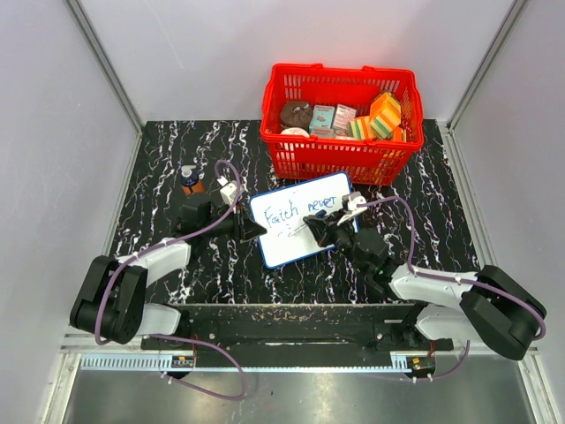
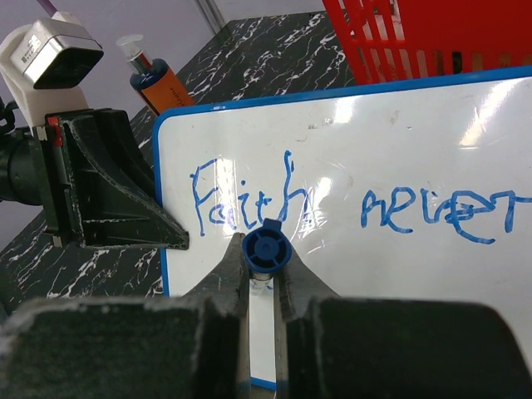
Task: Write a sentence on the whiteboard
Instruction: Write with the whiteboard marker on the whiteboard.
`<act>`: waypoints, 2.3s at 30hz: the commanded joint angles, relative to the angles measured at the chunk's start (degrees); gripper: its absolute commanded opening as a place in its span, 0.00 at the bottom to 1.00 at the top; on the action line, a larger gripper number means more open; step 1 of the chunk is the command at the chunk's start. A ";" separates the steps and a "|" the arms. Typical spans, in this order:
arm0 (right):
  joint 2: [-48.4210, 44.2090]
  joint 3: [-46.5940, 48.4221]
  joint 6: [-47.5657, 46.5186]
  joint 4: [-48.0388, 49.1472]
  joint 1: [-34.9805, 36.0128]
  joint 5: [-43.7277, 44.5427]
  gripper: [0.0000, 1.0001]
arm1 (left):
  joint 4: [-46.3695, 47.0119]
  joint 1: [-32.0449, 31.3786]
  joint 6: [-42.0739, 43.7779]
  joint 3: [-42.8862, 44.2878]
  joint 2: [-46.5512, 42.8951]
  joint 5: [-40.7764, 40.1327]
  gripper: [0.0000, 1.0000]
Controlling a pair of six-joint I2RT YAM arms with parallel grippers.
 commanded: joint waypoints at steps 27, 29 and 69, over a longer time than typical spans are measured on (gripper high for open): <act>-2.28 1.68 -1.95 -1.48 -0.31 6.00 0.00 | 0.01 0.29 8.20 0.73 -0.42 -6.50 0.00; -2.19 1.68 -2.04 -1.48 -0.31 5.91 0.00 | 0.01 0.30 8.20 0.73 -0.33 -6.50 0.00; -4.65 -2.01 -0.55 -3.85 -0.31 5.56 0.00 | -0.07 0.30 8.20 0.73 -0.42 -6.50 0.00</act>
